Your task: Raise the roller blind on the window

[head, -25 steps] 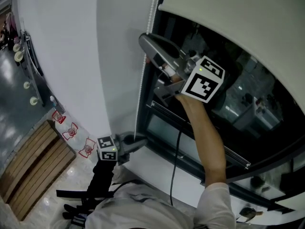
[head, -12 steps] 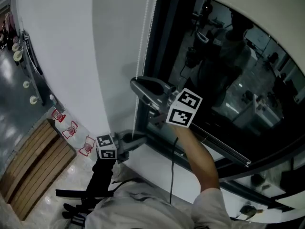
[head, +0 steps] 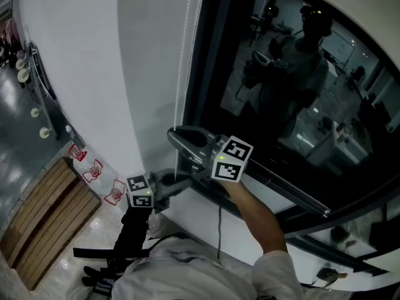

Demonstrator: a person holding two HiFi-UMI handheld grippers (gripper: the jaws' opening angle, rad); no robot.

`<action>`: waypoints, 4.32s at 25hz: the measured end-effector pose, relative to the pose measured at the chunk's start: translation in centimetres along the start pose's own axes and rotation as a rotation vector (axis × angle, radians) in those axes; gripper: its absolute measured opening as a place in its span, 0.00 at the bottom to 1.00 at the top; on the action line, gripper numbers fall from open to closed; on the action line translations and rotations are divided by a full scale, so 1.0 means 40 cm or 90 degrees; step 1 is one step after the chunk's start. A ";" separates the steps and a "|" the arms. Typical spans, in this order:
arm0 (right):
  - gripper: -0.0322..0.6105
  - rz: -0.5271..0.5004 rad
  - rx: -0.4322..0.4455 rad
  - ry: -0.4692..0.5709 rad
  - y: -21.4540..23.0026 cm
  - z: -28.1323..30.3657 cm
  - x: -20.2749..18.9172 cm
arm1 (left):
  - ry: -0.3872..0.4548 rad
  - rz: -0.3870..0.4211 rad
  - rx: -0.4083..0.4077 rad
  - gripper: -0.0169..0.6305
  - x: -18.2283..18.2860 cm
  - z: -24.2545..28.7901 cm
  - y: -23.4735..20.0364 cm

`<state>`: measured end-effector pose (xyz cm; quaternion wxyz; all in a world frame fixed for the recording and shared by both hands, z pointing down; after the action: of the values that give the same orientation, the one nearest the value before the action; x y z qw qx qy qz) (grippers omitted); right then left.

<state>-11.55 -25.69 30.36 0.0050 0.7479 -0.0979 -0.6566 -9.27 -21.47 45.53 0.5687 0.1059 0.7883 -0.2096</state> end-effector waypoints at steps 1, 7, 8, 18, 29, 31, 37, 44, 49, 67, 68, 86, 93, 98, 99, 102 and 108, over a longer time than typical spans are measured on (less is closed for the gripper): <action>0.07 0.008 -0.002 -0.002 0.001 -0.004 -0.010 | 0.000 0.002 0.000 0.02 0.002 -0.001 0.000; 0.08 0.029 0.015 0.019 -0.006 -0.017 -0.005 | 0.004 0.008 0.000 0.02 0.015 -0.003 0.000; 0.08 0.014 0.014 0.019 -0.007 -0.016 -0.003 | 0.003 0.009 0.000 0.02 0.015 -0.002 0.001; 0.23 -0.050 0.031 0.090 0.006 0.024 0.241 | 0.005 0.009 -0.002 0.02 0.012 -0.002 0.001; 0.23 -0.180 0.065 0.173 -0.049 0.074 0.607 | 0.011 0.010 0.000 0.02 0.010 -0.003 0.001; 0.23 -0.186 0.067 0.186 -0.050 0.077 0.653 | 0.013 0.010 0.001 0.02 0.011 -0.005 0.001; 0.15 -0.198 0.054 0.203 -0.064 0.080 0.693 | 0.017 0.009 0.005 0.02 0.000 -0.018 0.001; 0.07 -0.116 0.054 0.228 -0.050 0.054 0.691 | 0.013 0.001 0.004 0.02 -0.004 -0.010 0.004; 0.07 -0.106 0.036 0.233 -0.039 0.038 0.674 | 0.010 -0.001 0.000 0.02 -0.008 -0.007 0.005; 0.07 -0.067 0.012 0.122 -0.010 0.041 0.333 | 0.007 0.011 -0.002 0.02 0.005 -0.006 0.000; 0.07 -0.064 0.008 0.110 -0.004 0.041 0.301 | 0.007 0.010 -0.002 0.02 0.005 -0.006 0.000; 0.07 0.006 -0.022 0.009 0.005 -0.011 -0.022 | 0.005 0.008 -0.005 0.02 0.010 0.001 0.001; 0.07 0.040 -0.023 -0.017 0.016 -0.029 -0.096 | 0.006 0.009 -0.005 0.02 0.010 0.000 0.001; 0.11 0.003 -0.016 -0.007 0.016 -0.029 -0.059 | 0.009 0.010 -0.002 0.02 0.010 -0.004 0.002; 0.18 -0.003 -0.010 -0.002 0.014 -0.023 -0.041 | 0.009 0.010 -0.002 0.02 0.010 -0.004 0.002; 0.23 -0.014 0.007 0.034 0.011 -0.004 0.046 | 0.010 0.011 -0.001 0.02 0.009 -0.004 0.001; 0.23 -0.075 0.030 0.106 0.007 0.037 0.268 | 0.014 0.010 0.002 0.02 0.009 -0.009 0.002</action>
<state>-11.78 -27.42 19.67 -0.0428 0.8042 -0.0682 -0.5889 -9.68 -21.26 45.27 0.5615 0.1153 0.7934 -0.2049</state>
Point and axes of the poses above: the fingertips, and each gripper's own axes: z forward along the fingers, y to its right, x out of its top, the point moved 4 cm from there along -z, backward along the fingers, and after that the axes turned 10 degrees about -x, right-handed, at the moved point
